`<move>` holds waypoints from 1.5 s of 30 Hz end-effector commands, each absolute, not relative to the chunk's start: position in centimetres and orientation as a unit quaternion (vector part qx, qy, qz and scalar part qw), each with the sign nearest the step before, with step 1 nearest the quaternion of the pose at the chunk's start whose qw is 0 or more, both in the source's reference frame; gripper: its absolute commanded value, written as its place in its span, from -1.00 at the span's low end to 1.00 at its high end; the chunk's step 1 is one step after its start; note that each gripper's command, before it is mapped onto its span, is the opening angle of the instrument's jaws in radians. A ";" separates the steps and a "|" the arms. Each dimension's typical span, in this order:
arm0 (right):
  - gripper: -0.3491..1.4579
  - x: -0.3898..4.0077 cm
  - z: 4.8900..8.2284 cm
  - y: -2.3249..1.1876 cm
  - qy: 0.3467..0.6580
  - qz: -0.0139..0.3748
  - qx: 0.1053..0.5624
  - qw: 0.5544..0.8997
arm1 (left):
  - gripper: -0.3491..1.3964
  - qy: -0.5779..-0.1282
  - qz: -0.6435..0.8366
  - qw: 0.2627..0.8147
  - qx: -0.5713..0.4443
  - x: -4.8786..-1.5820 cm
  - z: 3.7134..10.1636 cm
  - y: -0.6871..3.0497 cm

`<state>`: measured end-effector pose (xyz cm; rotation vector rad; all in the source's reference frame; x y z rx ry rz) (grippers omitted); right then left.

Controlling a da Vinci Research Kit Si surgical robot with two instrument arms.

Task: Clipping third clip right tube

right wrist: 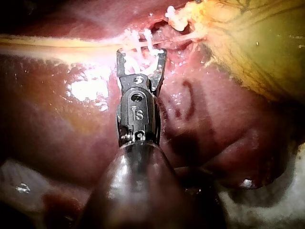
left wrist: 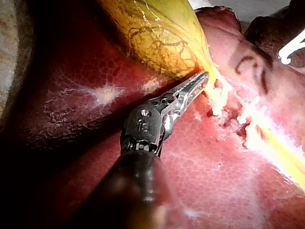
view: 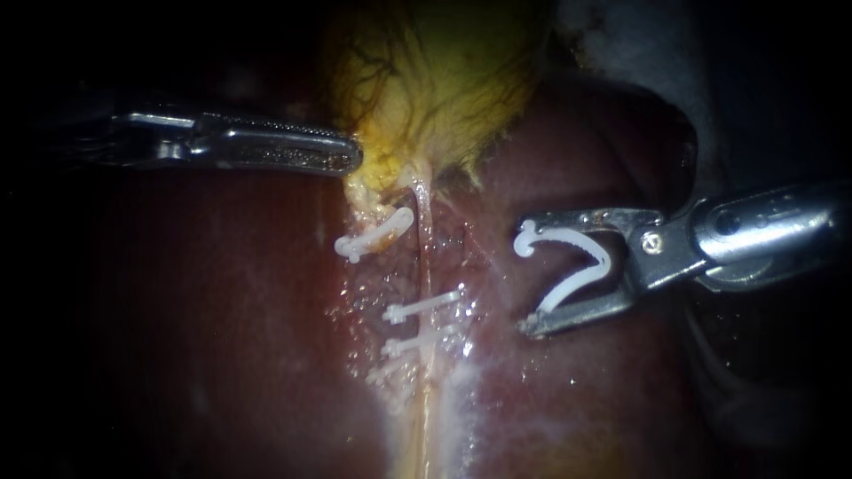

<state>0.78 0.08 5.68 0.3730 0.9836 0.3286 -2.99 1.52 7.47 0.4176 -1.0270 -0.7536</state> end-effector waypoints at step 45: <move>0.05 0.88 5.65 0.16 0.476 0.164 0.172 0.847 | -1.00 -0.492 -0.377 0.767 0.168 -2.25 6.45 2.03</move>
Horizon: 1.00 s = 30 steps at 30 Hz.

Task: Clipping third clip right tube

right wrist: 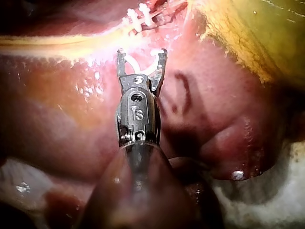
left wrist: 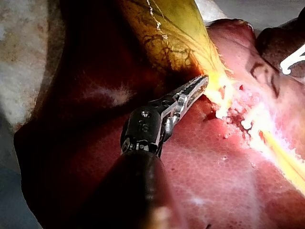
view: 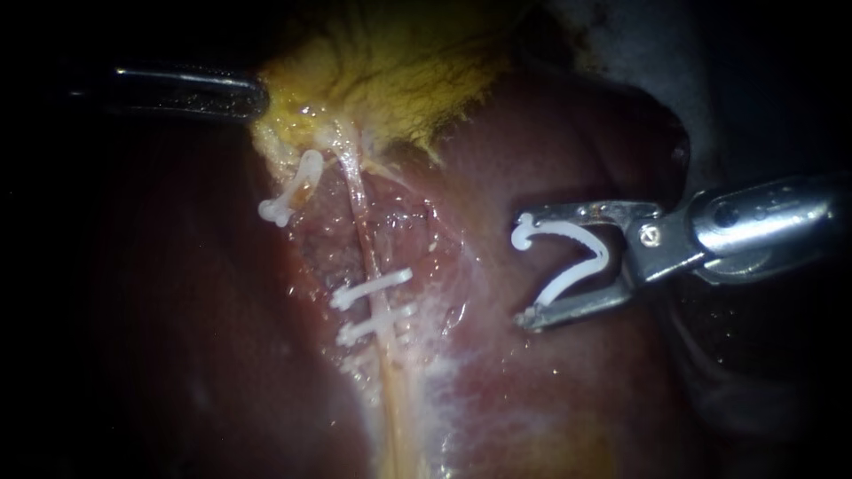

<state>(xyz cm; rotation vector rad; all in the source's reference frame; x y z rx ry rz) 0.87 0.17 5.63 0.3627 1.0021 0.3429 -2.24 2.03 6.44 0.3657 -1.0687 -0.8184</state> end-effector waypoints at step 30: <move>-0.01 1.44 6.43 0.51 0.497 0.272 0.349 0.747 | -1.00 -0.492 -0.380 0.765 0.166 -2.36 6.39 1.97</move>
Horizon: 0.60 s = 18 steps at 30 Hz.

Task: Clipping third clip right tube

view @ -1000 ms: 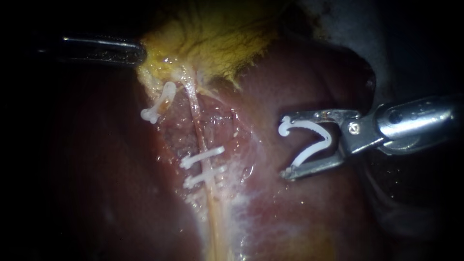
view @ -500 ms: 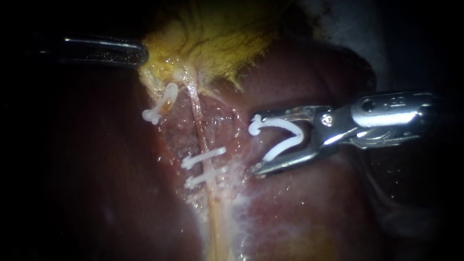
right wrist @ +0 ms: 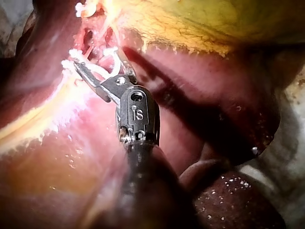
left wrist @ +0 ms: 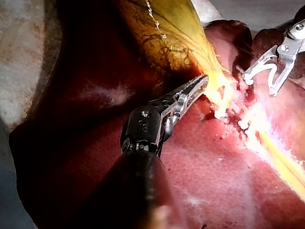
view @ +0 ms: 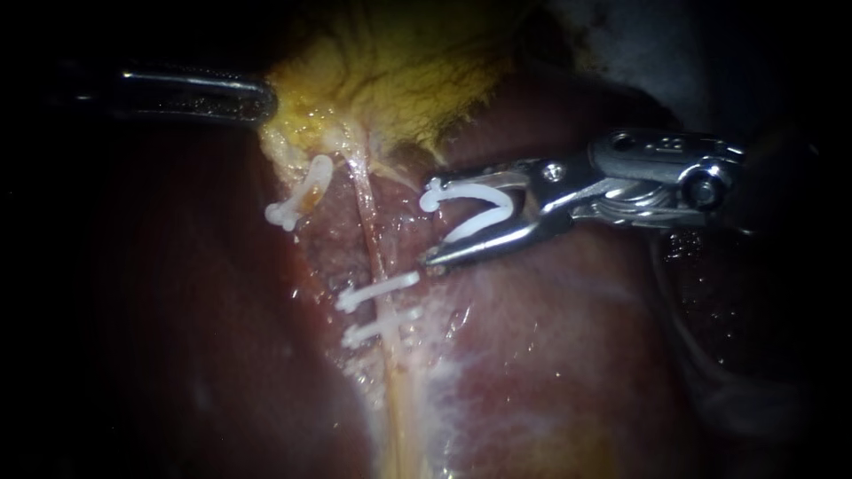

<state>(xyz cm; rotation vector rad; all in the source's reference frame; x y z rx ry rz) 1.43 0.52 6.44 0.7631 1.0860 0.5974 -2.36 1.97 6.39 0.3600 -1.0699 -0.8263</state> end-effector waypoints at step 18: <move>-0.01 1.74 7.08 0.46 0.504 0.295 0.439 0.683 | -1.00 -0.492 -0.380 0.765 0.166 -2.39 6.39 1.96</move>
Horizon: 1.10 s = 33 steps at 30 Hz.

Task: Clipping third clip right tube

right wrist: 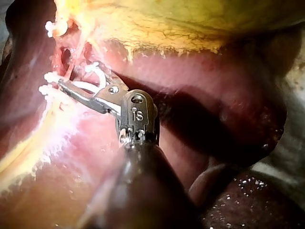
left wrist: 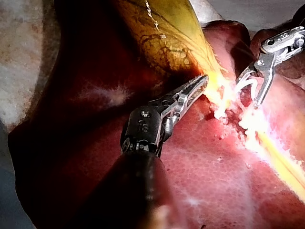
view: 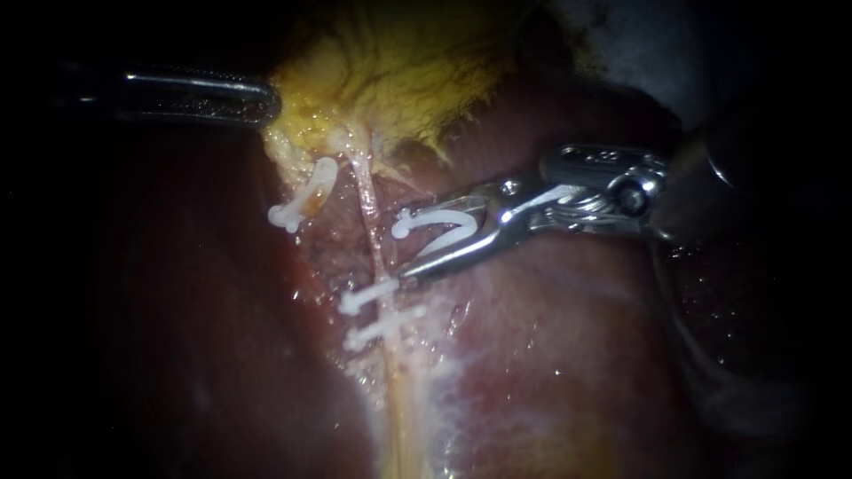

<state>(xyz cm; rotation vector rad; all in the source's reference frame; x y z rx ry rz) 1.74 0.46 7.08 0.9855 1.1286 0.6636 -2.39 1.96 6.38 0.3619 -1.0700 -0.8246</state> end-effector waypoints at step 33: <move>-0.05 2.24 6.94 0.45 0.564 0.258 0.537 0.572 | -1.00 -0.493 -0.379 0.765 0.166 -2.39 6.39 1.96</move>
